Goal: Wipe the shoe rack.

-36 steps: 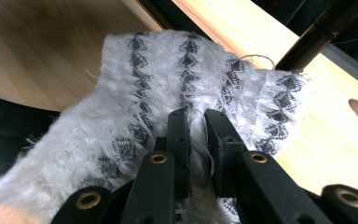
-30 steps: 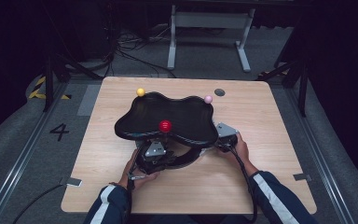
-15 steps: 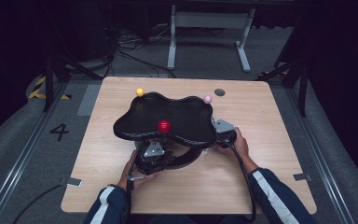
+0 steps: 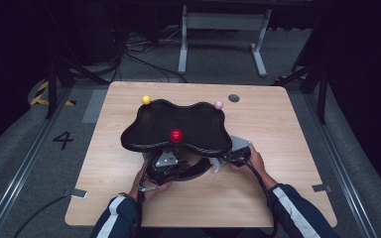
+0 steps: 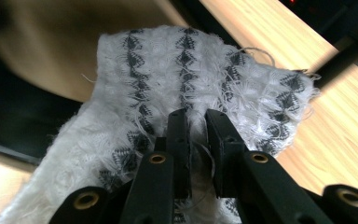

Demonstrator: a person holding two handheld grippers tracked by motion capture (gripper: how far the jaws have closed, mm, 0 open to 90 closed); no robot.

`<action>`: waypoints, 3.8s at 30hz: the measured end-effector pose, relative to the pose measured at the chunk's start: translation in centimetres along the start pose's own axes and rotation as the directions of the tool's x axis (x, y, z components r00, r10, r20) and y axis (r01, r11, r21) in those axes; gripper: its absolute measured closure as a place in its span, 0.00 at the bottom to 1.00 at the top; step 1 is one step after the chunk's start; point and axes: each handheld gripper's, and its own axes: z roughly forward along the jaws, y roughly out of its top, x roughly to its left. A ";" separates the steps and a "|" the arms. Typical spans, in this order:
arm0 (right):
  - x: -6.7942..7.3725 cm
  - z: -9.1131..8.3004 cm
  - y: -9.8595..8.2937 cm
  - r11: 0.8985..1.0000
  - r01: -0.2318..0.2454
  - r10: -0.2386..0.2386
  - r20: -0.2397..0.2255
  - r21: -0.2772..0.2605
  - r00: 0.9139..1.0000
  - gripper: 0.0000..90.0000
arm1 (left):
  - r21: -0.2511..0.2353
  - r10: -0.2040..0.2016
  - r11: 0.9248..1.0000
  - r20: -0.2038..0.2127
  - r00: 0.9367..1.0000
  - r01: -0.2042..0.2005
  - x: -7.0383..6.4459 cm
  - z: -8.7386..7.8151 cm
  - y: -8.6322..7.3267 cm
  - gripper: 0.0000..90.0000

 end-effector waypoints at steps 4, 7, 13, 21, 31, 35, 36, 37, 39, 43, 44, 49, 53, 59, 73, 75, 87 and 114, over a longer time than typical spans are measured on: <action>1.5 -0.3 0.5 1.000 0.026 -0.027 -0.041 -0.014 0.999 0.89 | 0.007 0.000 1.000 0.012 1.000 0.000 -0.3 0.4 0.4 0.92; 2.5 -0.4 0.9 0.999 0.030 -0.031 -0.075 -0.025 0.997 0.89 | 0.003 0.002 1.000 0.018 1.000 -0.002 -0.4 0.8 0.6 0.92; 4.4 -1.0 1.2 0.999 0.032 -0.035 -0.100 -0.031 0.994 0.89 | 0.003 0.016 1.000 0.034 0.999 -0.016 -0.6 1.7 1.2 0.92; 4.5 -1.5 1.0 0.999 0.033 -0.033 -0.054 -0.005 0.998 0.89 | 0.016 0.042 0.999 0.026 0.999 -0.042 -0.9 2.0 1.6 0.85; 3.0 -1.8 0.3 1.000 0.007 -0.007 -0.013 0.015 1.000 0.89 | 0.058 0.090 0.994 0.004 0.996 -0.090 -1.4 -0.2 0.8 0.77; 2.6 -1.8 0.1 1.000 -0.004 0.004 -0.001 0.019 1.000 0.88 | 0.079 0.110 0.991 -0.011 0.994 -0.109 -1.8 -0.6 0.7 0.82; 2.6 -1.8 0.0 1.000 -0.004 0.004 0.003 0.021 1.000 0.88 | 0.079 0.114 0.991 -0.011 0.993 -0.112 -1.8 -0.6 0.7 0.82; 2.6 -1.9 0.0 1.000 -0.005 0.004 0.006 0.022 1.000 0.88 | 0.080 0.113 0.990 -0.015 0.993 -0.112 -1.8 -0.6 0.7 0.82; 2.7 -1.9 0.0 1.000 -0.018 0.018 -0.003 0.018 1.000 0.88 | 0.080 0.103 0.992 -0.021 0.994 -0.101 -2.0 -0.6 0.7 0.82; 2.5 -2.1 -0.1 1.000 -0.016 0.016 0.013 0.026 1.000 0.88 | 0.070 0.096 0.993 -0.019 0.995 -0.095 -2.3 0.1 1.0 0.82; 2.4 -2.2 -0.2 0.999 -0.024 0.023 0.012 0.029 1.000 0.88 | 0.071 0.106 0.992 -0.017 0.994 -0.105 -2.3 0.4 1.1 0.83; 1.5 -3.0 -1.3 0.999 -0.046 0.046 0.016 0.028 0.999 0.88 | 0.054 0.113 0.992 -0.017 0.993 -0.112 -3.3 2.0 1.9 0.82; 1.1 -3.7 -1.9 0.997 -0.068 0.068 0.012 0.023 0.998 0.88 | 0.044 0.122 0.992 -0.004 0.992 -0.122 -3.8 3.1 2.5 0.82; 1.5 -4.7 -2.2 0.998 -0.062 0.062 -0.009 0.008 0.998 0.89 | 0.041 0.117 0.992 0.021 0.993 -0.118 -4.2 4.4 3.3 0.82; 1.9 -6.3 -3.2 0.999 -0.040 0.039 0.023 0.028 0.999 0.87 | 0.056 0.133 0.989 0.024 0.991 -0.134 -4.7 6.7 5.1 0.80; 1.8 -6.3 -3.3 0.999 -0.042 0.042 0.020 0.026 0.999 0.87 | 0.064 0.148 0.987 0.032 0.988 -0.150 -4.7 6.2 5.0 0.75; 1.9 -6.5 -3.0 0.999 -0.036 0.036 0.021 0.036 0.999 0.89 | 0.205 0.128 0.973 -0.110 0.986 -0.104 -3.2 -0.8 -1.1 0.41; 1.9 -5.3 -3.2 0.964 -0.223 0.237 -0.093 0.145 0.967 0.18 | 0.013 -0.161 0.985 -0.325 0.932 0.175 10.3 -1.7 -1.8 0.26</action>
